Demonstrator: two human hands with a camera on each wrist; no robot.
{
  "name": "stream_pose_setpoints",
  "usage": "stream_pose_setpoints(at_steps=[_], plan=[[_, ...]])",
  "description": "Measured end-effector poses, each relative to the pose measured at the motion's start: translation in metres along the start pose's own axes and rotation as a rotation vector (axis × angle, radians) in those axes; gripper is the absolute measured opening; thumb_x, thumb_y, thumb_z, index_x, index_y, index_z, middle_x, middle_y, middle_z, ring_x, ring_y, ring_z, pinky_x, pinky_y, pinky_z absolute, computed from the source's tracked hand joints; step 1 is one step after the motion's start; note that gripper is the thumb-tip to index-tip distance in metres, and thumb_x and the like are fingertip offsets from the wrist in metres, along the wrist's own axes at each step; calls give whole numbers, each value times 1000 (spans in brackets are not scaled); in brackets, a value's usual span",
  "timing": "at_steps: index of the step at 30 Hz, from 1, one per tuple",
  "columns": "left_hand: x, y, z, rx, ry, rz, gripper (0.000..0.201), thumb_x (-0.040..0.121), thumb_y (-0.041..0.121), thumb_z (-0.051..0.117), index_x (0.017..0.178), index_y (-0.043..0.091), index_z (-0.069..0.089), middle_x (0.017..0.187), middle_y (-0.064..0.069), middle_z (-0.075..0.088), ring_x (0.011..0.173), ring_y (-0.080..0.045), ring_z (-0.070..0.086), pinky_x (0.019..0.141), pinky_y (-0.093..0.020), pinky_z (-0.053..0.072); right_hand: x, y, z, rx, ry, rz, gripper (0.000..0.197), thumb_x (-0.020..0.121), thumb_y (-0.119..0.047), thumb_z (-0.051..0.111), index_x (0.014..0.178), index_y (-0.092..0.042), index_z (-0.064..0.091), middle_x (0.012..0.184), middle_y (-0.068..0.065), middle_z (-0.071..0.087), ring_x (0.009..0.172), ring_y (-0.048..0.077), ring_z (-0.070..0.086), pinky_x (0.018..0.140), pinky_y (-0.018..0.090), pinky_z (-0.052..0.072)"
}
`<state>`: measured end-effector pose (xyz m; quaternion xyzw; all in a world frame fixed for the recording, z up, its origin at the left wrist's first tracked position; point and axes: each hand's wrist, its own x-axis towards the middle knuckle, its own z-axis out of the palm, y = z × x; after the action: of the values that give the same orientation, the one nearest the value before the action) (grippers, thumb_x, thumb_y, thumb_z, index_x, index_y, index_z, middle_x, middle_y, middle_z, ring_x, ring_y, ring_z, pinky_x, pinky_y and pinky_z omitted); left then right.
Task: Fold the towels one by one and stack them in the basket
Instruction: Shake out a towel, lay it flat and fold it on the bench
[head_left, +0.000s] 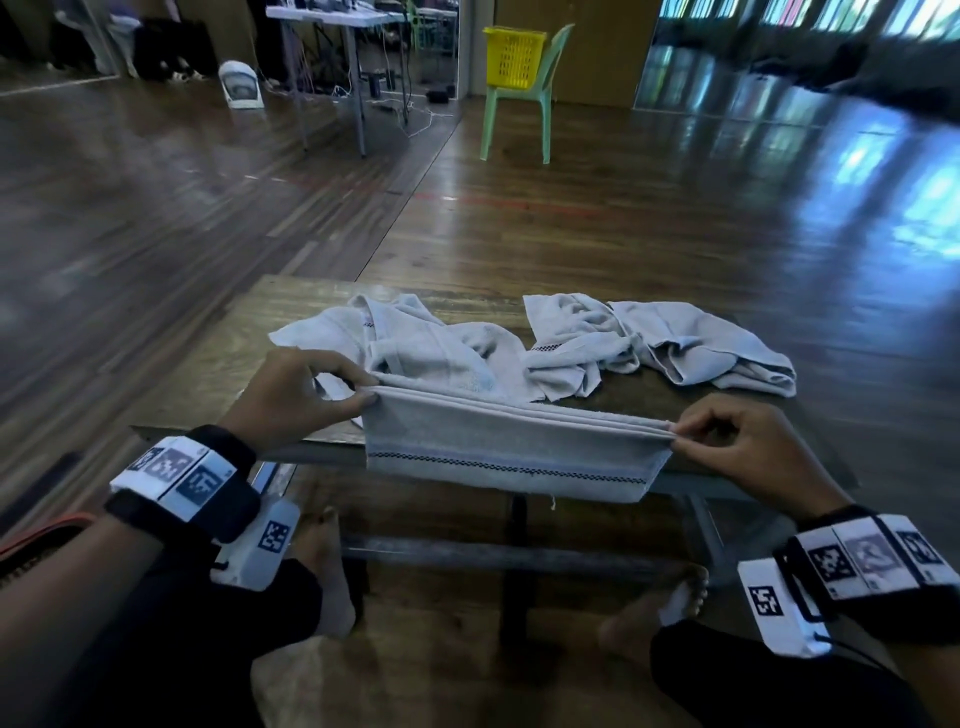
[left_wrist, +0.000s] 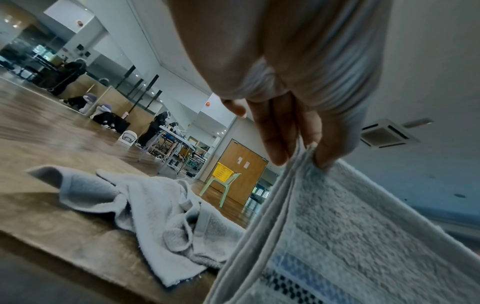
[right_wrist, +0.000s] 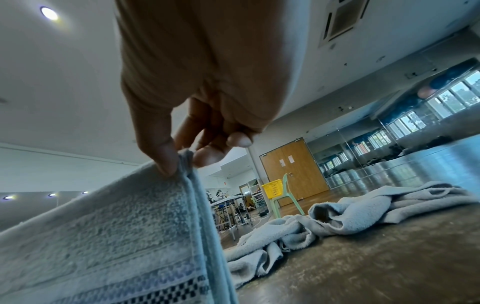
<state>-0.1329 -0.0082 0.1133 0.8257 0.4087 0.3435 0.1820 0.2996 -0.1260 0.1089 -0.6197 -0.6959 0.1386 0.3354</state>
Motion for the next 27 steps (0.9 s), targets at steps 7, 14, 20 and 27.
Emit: stream_pose_setpoints(at_steps=[7,14,20,27], plan=[[-3,7,-2,-57,-4,-95,8,78,17,74,80,24,70,85,23,68,78,-2,64,68,-22,52,-9,-8,-16,1,29,8,21,69,-9,79,69,-26,67,89,-14,67,74,11,64,67,27,53],[1,16,1,-106,-2,-36,15,78,4,71,88,10,62,87,22,65,74,8,60,63,-3,42,-4,-13,-21,29,-4,38,23,74,-6,75,87,-23,68,84,-2,68,78,17,63,72,29,52],[9,-5,-2,317,-445,63,22,84,26,66,105,27,66,87,26,63,80,12,58,75,-18,46,8,-20,-17,-203,-317,30,26,77,-7,72,93,-27,68,77,-10,61,77,3,55,61,12,42],[80,-8,19,541,-447,77,18,89,17,55,102,18,67,97,2,70,94,-19,63,90,-33,37,80,-1,-8,-300,-314,153,19,77,-6,67,78,-24,62,84,2,66,72,15,58,63,21,43]])
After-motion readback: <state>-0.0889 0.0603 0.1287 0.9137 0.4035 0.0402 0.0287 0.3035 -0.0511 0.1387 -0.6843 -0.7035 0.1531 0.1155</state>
